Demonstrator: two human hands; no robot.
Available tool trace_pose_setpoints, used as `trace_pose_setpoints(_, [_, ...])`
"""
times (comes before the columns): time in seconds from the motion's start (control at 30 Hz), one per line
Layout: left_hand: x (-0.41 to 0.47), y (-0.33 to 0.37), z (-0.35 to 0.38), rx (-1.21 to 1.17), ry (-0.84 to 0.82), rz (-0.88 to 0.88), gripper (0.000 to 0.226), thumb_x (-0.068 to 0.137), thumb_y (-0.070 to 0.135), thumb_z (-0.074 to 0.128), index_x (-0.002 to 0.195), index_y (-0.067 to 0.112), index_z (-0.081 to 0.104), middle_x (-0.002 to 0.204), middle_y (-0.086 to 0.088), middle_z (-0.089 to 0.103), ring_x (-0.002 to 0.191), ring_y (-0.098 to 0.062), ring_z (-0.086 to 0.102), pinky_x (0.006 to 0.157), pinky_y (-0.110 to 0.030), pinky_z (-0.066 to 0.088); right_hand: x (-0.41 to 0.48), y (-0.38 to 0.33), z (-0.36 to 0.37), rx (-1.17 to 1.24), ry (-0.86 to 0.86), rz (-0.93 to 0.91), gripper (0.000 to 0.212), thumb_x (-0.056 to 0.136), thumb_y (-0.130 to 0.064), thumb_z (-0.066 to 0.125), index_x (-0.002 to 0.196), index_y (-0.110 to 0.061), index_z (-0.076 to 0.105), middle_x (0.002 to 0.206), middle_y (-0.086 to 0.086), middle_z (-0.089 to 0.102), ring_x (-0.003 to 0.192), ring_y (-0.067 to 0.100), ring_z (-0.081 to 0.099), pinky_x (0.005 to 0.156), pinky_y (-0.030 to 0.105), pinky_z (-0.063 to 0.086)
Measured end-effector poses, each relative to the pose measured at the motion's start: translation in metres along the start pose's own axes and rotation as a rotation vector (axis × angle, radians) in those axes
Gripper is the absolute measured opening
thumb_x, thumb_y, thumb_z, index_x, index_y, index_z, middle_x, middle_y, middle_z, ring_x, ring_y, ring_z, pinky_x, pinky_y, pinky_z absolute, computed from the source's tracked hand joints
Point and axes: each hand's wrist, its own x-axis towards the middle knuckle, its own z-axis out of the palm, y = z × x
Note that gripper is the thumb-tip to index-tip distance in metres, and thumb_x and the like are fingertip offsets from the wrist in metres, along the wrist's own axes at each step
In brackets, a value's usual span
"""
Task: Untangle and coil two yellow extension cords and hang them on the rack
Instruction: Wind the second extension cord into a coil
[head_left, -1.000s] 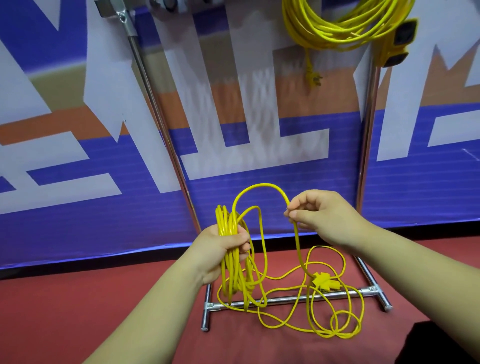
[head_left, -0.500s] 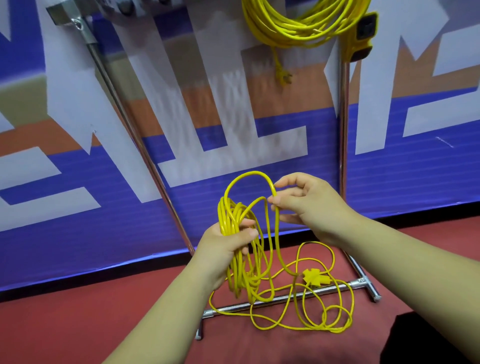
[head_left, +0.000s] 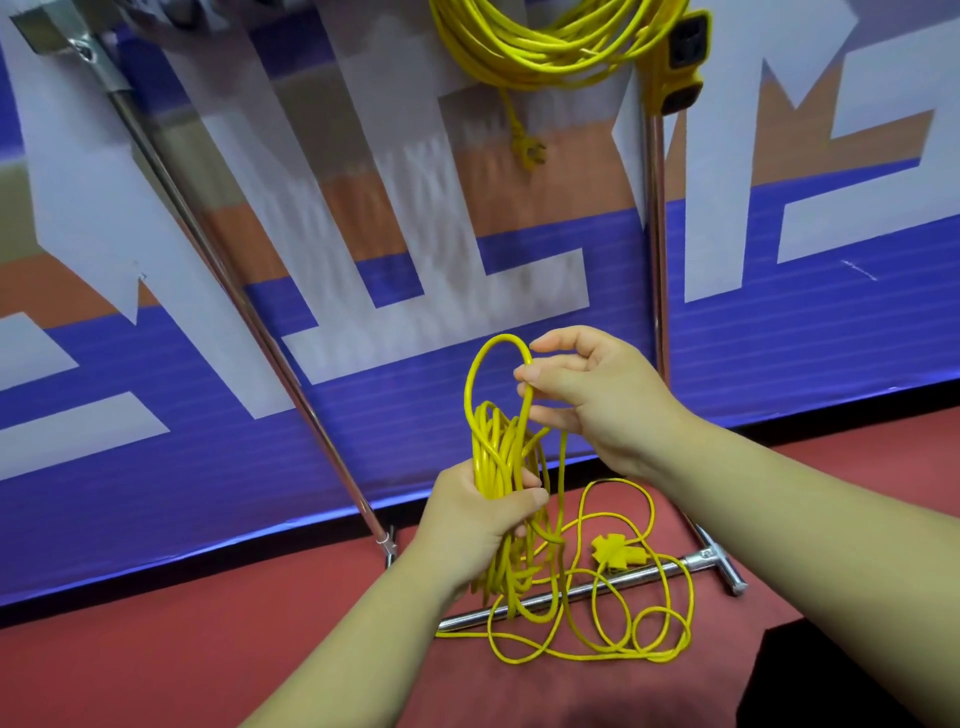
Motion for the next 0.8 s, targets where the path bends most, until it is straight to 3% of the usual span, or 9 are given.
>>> trace_pose_setpoints(0.2, [0.002,-0.004,0.002,0.013,-0.039,-0.035,0.008,0.084,0.014,0.077,0.081,0.013,0.070,0.059,-0.010,0.060,0.054,-0.022,0.053,0.054,-0.030,0.046,0.005,-0.004,-0.008,0.045,0.053,-0.027,0.019,0.089,-0.004,0.071,0.102,-0.014,0.062,0.086,0.005,0.074,0.080,0.013,0.072,0.062,0.025,0.057])
trace_pose_setpoints(0.33, [0.003,0.000,0.003,-0.070,-0.012,-0.026,0.010,0.084,0.007,0.076,0.081,0.009,0.066,0.061,-0.012,0.061,0.054,-0.022,0.053,0.052,-0.026,0.045,0.006,-0.003,-0.009,0.007,0.032,-0.052,0.013,0.092,-0.008,0.067,0.103,-0.014,0.062,0.098,0.013,0.072,0.087,0.018,0.072,0.071,0.030,0.060])
trace_pose_setpoints(0.47, [0.007,0.017,-0.011,-0.166,0.046,0.029,0.012,0.075,0.016,0.078,0.070,0.022,0.068,0.059,-0.009,0.058,0.053,-0.018,0.054,0.052,-0.027,0.045,0.003,0.006,-0.010,-0.191,-0.047,-0.065,0.021,0.096,-0.011,0.063,0.114,-0.014,0.054,0.108,0.011,0.068,0.099,0.026,0.071,0.090,0.042,0.057])
trace_pose_setpoints(0.63, [0.007,0.037,-0.040,-0.311,0.153,0.088,0.019,0.089,0.004,0.068,0.075,0.017,0.067,0.056,-0.005,0.055,0.047,-0.014,0.050,0.048,-0.023,0.044,-0.002,0.030,-0.011,-0.454,-0.278,-0.027,0.020,0.091,-0.005,0.068,0.100,-0.013,0.052,0.106,0.009,0.071,0.091,0.017,0.066,0.091,0.039,0.054])
trace_pose_setpoints(0.8, [0.005,0.050,-0.066,-0.453,0.222,0.107,0.015,0.091,0.007,0.064,0.079,0.015,0.061,0.053,-0.003,0.050,0.044,-0.012,0.046,0.046,-0.022,0.043,-0.005,0.053,-0.005,-0.603,-0.429,-0.032,0.021,0.088,0.000,0.069,0.096,-0.017,0.058,0.112,0.008,0.070,0.091,0.025,0.069,0.092,0.041,0.054])
